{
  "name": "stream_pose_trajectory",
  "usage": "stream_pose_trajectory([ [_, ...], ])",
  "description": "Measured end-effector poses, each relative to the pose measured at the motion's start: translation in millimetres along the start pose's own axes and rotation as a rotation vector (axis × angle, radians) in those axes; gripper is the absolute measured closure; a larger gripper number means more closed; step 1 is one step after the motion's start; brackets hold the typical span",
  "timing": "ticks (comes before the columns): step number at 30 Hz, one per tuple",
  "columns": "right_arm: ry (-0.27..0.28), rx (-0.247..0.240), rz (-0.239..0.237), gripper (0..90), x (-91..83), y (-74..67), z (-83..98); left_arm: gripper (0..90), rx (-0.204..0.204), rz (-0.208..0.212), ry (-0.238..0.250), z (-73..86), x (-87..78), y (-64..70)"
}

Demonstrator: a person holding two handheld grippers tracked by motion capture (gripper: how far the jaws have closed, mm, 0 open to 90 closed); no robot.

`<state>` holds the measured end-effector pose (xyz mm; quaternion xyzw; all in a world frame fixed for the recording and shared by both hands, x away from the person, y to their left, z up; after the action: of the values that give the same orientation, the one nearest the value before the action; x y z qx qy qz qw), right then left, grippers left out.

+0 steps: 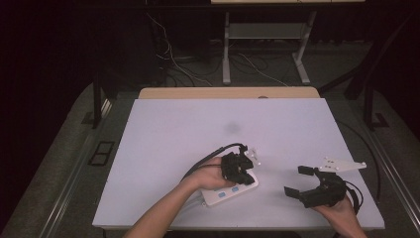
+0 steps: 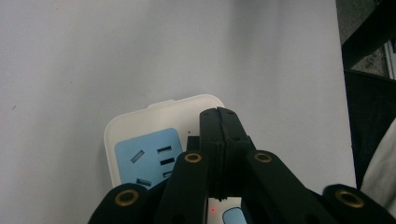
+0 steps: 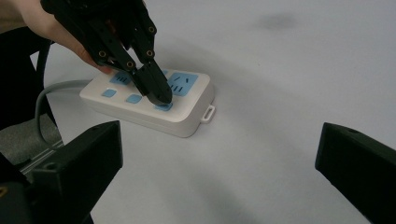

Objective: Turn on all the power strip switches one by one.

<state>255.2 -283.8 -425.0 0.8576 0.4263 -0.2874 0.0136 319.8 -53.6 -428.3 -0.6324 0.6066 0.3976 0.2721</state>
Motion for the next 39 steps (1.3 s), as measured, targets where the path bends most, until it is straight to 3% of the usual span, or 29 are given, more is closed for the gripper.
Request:
stream_pose_trajectory([
  [12, 0.014, 0.005, 0.007, 0.6, -2.6, -0.3, -0.2, 89.6, -0.044, 0.032, 0.007, -2.6, 6.3, -4.0],
  [16, 0.016, 0.005, 0.008, 0.5, -3.4, 0.0, 0.1, 89.7, -0.036, 0.024, 0.005, -2.7, 6.2, -3.2],
  [22, 0.023, 0.003, 0.007, 0.6, -4.7, -0.2, -0.3, 89.9, -0.048, 0.001, 0.041, 3.0, 6.1, -0.6],
  [25, 0.027, 0.002, 0.009, 0.6, -5.3, -0.9, -0.4, 89.9, -0.071, 0.015, 0.070, 6.2, 6.0, -2.4],
  [30, 0.025, 0.001, 0.009, 0.5, -4.4, -1.0, -0.6, 89.7, -0.070, 0.008, 0.065, 5.0, 5.9, -1.7],
  [35, 0.020, 0.001, 0.007, 0.5, -2.5, 0.0, -0.5, 89.4, -0.037, -0.030, 0.041, 0.9, 5.4, -0.8],
  [39, 0.015, 0.004, 0.006, 0.5, -1.8, 1.0, -0.1, 89.3, -0.036, -0.028, 0.044, 1.4, 2.7, -2.3],
])
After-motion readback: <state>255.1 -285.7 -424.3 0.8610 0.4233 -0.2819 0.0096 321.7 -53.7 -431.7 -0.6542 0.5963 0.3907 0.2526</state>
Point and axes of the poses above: each handheld gripper's, and its own axes: x roughly forward along the jaws, z roughly out of its underside, y roughly to its right, the point moved 3 cm from there along x, roughly forward along the jaws, and after that the axes turned 3 degrees about -x, right-handed, at the moved point
